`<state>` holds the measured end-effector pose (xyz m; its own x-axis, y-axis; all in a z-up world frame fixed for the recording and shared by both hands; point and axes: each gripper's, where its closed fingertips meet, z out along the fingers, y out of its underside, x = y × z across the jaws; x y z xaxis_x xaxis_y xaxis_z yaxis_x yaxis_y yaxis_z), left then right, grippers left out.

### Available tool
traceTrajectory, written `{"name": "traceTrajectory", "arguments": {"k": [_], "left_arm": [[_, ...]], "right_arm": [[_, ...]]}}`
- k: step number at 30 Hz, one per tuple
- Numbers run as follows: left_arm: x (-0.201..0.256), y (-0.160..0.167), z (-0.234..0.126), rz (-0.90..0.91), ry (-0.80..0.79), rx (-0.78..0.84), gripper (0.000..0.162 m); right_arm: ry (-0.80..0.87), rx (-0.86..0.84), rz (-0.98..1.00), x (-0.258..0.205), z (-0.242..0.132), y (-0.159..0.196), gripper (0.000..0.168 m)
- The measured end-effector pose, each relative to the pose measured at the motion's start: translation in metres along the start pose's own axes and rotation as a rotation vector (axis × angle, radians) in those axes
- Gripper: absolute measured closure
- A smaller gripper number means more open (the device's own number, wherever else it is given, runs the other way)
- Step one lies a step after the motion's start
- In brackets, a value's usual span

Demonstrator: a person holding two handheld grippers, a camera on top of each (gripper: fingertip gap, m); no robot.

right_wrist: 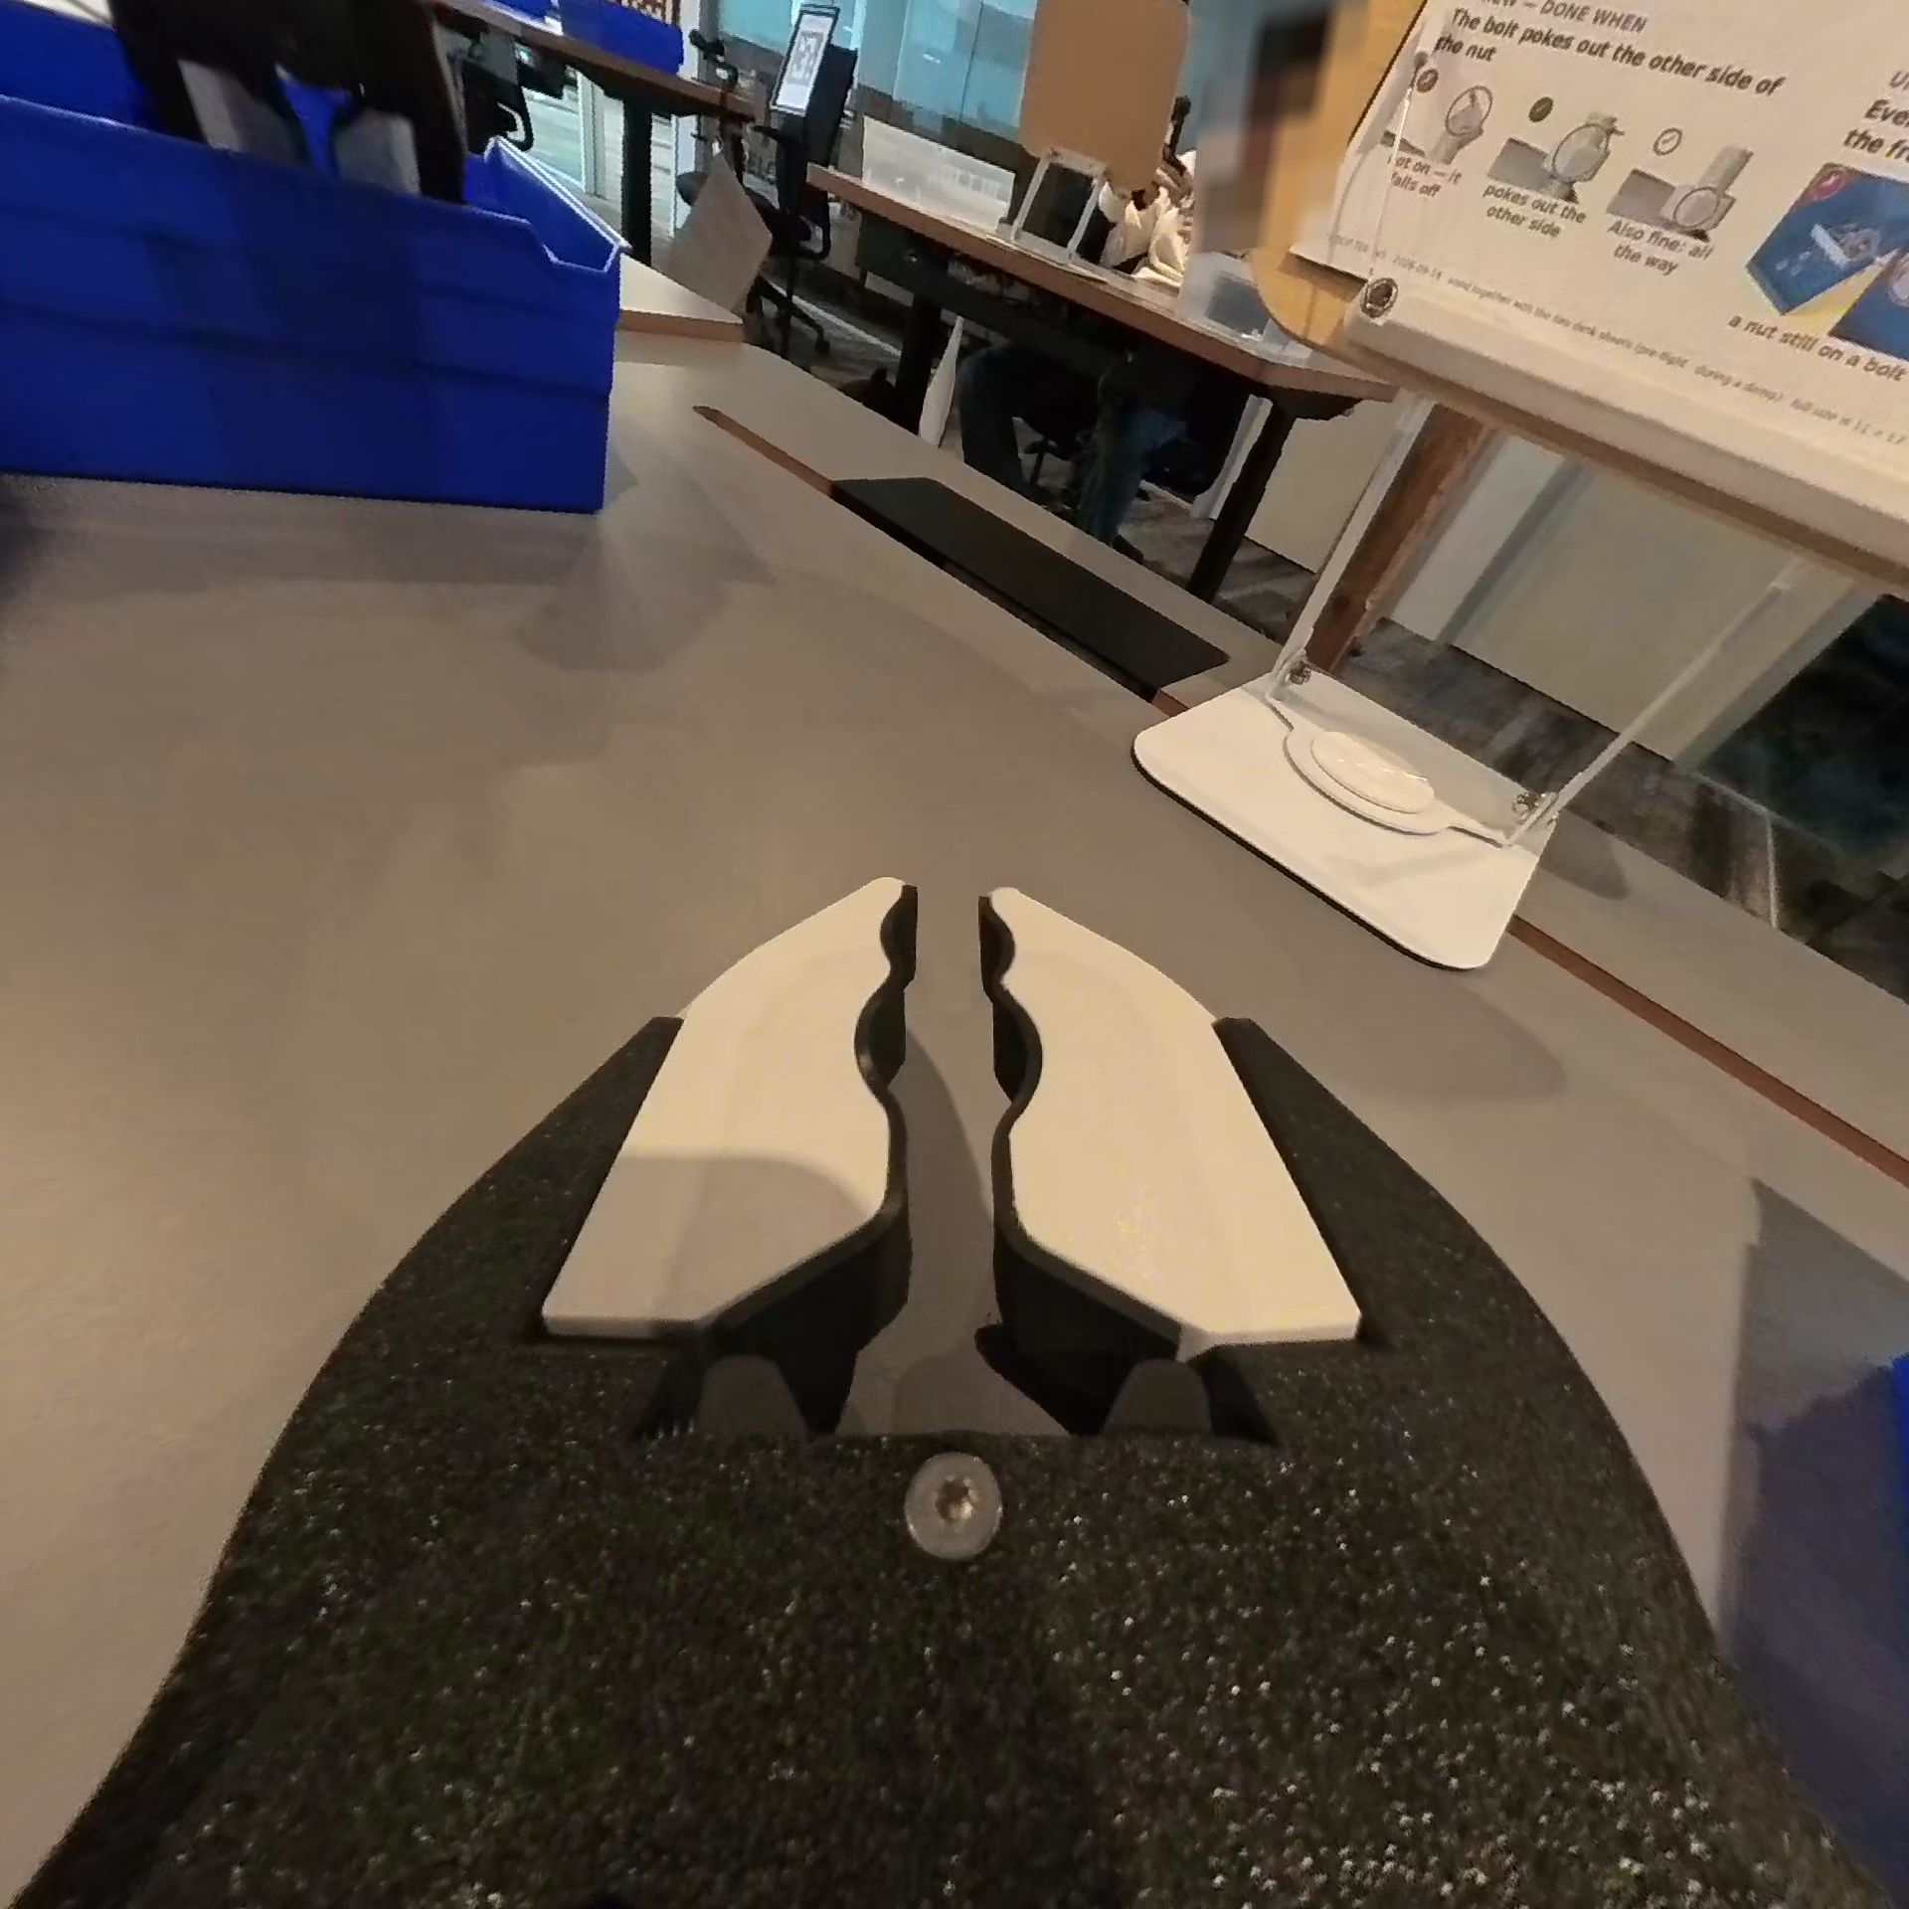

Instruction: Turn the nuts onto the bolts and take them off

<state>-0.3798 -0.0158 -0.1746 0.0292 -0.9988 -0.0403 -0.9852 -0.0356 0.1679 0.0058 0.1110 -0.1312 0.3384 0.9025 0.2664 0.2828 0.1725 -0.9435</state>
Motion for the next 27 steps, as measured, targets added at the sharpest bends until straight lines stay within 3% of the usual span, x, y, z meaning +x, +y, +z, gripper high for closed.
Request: {"name": "traceTrajectory", "arguments": {"k": [4, 7, 10, 13, 21, 27], "left_arm": [[-0.011, 0.009, -0.047, -0.076, -0.184, 0.007, 0.152], [-0.013, -0.002, -0.092, -0.102, -0.339, 0.026, 0.152], [-0.01, -0.037, -0.132, -0.105, -0.481, 0.077, 0.152], [-0.002, -0.093, -0.152, -0.086, -0.562, 0.146, 0.152], [-0.014, -0.252, -0.131, -0.098, -0.687, 0.437, 0.153], [-0.022, -0.315, -0.074, -0.121, -0.531, 0.464, 0.153]], "right_arm": [[-0.017, 0.014, 0.003, -0.002, 0.0, -0.002, 0.158], [-0.045, 0.021, -0.011, -0.008, 0.001, -0.004, 0.158], [-0.093, 0.029, -0.039, -0.018, 0.002, -0.006, 0.158], [-0.141, 0.043, -0.065, -0.029, 0.002, -0.009, 0.158], [-0.198, 0.129, -0.07, -0.039, -0.009, -0.023, 0.158], [-0.232, 0.124, -0.011, -0.036, -0.019, -0.022, 0.156]]}}
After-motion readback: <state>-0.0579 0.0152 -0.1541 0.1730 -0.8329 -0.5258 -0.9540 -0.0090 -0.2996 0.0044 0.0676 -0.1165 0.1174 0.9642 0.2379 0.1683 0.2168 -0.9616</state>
